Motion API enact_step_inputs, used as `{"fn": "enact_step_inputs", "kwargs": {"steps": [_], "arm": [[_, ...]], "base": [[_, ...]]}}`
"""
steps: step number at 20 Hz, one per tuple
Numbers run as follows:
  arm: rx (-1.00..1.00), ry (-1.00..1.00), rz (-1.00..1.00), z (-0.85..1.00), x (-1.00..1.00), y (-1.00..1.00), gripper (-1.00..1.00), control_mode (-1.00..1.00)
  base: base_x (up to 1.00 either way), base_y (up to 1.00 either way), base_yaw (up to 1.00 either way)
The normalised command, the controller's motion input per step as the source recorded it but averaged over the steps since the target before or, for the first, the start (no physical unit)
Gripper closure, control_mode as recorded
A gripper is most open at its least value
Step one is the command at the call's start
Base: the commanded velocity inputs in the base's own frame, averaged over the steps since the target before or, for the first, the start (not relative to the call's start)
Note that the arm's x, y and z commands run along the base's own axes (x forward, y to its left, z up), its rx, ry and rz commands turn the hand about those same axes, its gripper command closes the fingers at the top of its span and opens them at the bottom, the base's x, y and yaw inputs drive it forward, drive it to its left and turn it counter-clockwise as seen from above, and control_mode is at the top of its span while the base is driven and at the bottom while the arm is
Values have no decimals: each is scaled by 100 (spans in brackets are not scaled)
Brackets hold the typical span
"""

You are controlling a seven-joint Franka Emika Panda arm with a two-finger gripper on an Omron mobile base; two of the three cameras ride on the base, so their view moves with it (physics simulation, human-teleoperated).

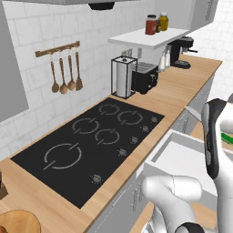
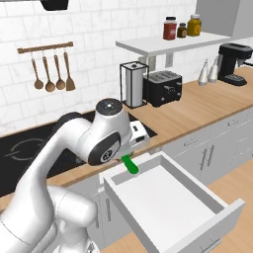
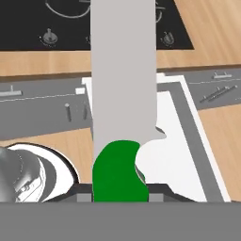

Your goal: Pick up the knife from the drawer and place it on the cutting board. Then place the meat from the plate to the cutting board.

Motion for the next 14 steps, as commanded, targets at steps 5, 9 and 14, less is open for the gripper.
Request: {"fn": "enact_step_inputs", "kwargs": {"steps": [5,9,14], "arm": [[-3,1,0,5,-12,62,100,-100],[0,1,3,0,-13,68,100,-100],[0,0,5,0,-29,61,100,-100]], "base": [[0,0,0],[0,0,0],[0,0,0]]}}
